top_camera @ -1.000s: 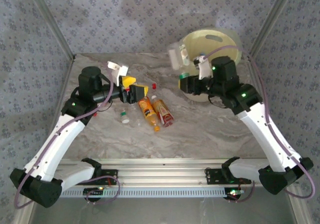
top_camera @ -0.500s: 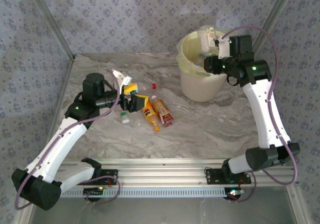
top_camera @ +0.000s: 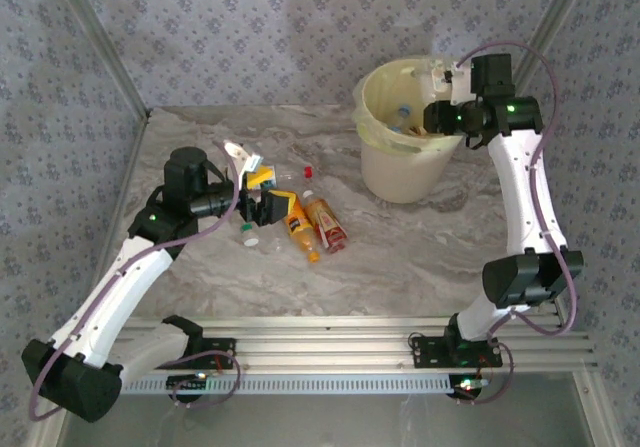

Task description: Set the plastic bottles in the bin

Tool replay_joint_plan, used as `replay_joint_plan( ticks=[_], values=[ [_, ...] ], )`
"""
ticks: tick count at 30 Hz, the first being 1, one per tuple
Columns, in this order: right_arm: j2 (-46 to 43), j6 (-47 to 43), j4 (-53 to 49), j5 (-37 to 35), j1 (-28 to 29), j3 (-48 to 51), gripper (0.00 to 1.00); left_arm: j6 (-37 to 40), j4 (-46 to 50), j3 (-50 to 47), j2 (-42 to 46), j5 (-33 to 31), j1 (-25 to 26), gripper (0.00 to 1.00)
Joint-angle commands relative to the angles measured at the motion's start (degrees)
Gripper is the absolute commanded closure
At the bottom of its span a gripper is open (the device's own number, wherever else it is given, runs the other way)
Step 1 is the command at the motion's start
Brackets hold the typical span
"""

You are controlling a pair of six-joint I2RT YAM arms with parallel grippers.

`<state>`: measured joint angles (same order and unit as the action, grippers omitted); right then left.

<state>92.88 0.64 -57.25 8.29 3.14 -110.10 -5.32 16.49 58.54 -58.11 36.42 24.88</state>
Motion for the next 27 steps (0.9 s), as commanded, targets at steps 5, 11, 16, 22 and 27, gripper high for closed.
replay_joint_plan(
  ticks=[5,11,16,22,27],
  values=[
    [0.57,0.47,-0.52,-1.64,-0.94,-2.13,0.32,1.49,-0.32,-0.36,1.22,0.80,0.60,0.00],
    [-3.50,1.03,1.66,-1.11,-0.90,0.18,0.30,0.97,0.41,0.06,0.97,-1.33,0.73,0.00],
    [-10.74,3.44,6.13,4.05,-0.17,7.56,0.29,-0.10,3.55,0.94,0.76,-5.84,1.37,0.00],
    [-21.16,8.54,14.08,14.14,1.78,21.38,0.28,-4.18,8.90,1.38,1.48,-14.33,1.48,0.00],
    [-28.65,12.97,20.04,20.90,6.58,32.67,0.24,-11.96,16.59,2.79,0.03,-27.11,1.32,0.00]
  ],
)
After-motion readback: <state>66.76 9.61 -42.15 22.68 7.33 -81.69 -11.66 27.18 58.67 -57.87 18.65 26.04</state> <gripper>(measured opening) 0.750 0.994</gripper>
